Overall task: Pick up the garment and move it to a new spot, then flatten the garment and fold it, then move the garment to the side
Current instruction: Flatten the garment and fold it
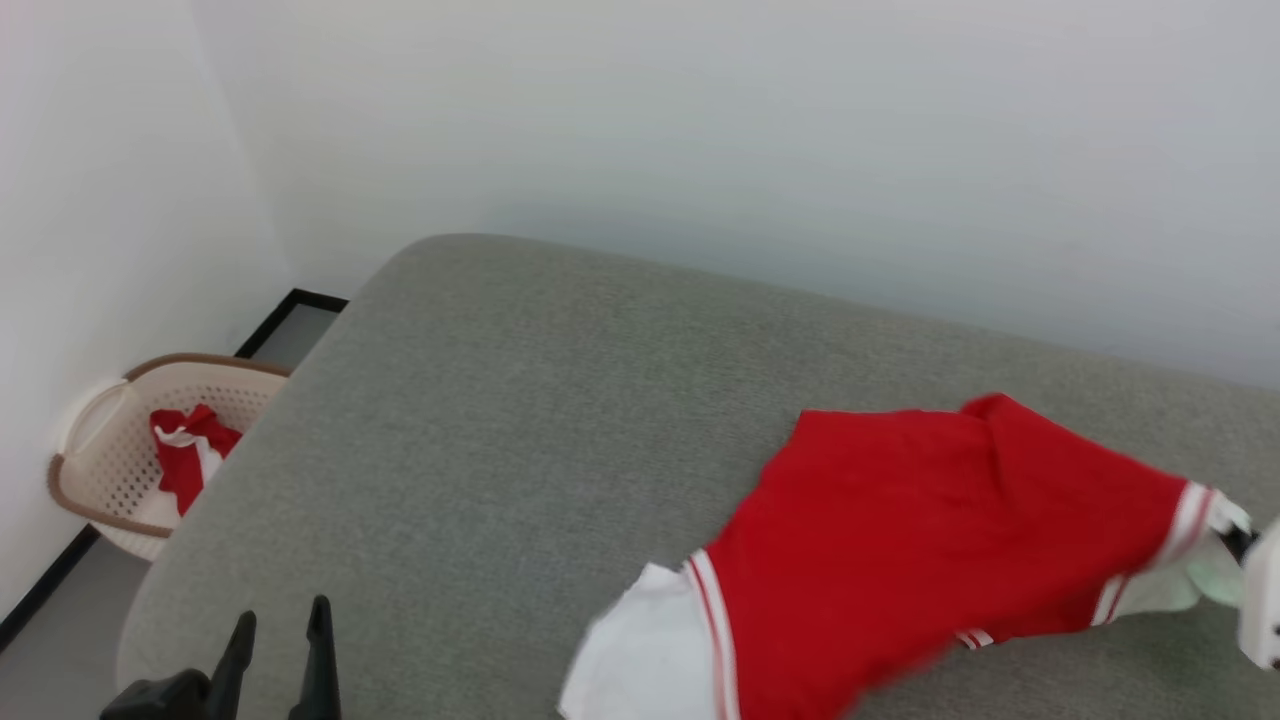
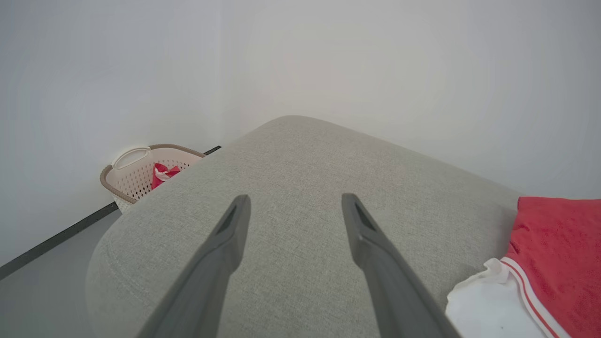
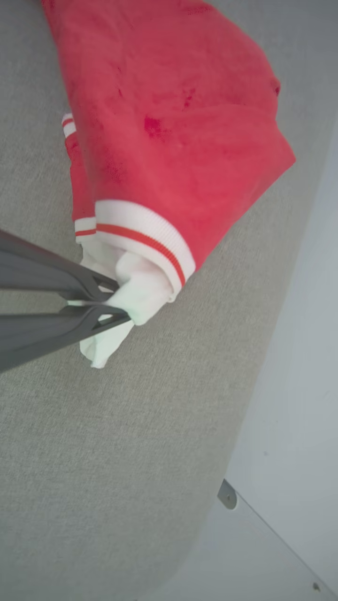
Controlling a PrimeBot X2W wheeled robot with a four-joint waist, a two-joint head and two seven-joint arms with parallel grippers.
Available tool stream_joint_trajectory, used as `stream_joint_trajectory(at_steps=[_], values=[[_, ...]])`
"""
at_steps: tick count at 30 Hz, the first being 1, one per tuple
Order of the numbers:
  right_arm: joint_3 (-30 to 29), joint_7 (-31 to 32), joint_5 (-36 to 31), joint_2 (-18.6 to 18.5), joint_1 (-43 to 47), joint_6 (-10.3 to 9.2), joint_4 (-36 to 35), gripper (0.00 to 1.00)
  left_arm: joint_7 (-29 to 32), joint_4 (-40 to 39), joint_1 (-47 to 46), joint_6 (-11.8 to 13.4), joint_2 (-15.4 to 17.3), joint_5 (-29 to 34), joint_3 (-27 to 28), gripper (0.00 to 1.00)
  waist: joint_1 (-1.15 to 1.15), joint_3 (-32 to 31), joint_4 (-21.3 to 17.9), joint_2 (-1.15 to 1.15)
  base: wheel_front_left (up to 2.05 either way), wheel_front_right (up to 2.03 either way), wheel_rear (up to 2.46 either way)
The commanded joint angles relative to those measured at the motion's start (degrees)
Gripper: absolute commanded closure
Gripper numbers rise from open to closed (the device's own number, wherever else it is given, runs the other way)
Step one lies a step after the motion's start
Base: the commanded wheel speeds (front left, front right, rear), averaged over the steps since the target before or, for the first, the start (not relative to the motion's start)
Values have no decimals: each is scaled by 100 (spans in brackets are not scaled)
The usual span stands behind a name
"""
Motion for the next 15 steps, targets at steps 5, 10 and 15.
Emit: stream_joint_trajectory(at_steps=[5, 10, 15], values=[[-320, 85, -11, -85, 251, 0, 371, 100, 3, 60, -101, -64, -50, 40, 13, 0, 0, 82, -170, 0, 0, 0, 0], [-509, -26, -54, 92, 338, 0, 833, 100, 2, 136, -177, -115, -75, 48, -9, 0, 0, 163, -274, 0, 0, 0, 0], [-455, -298, -134, 267, 97, 0, 1247, 4, 16, 235, -270, -184, -29, 76, -67, 0, 0, 250, -395, 0, 0, 0, 0]])
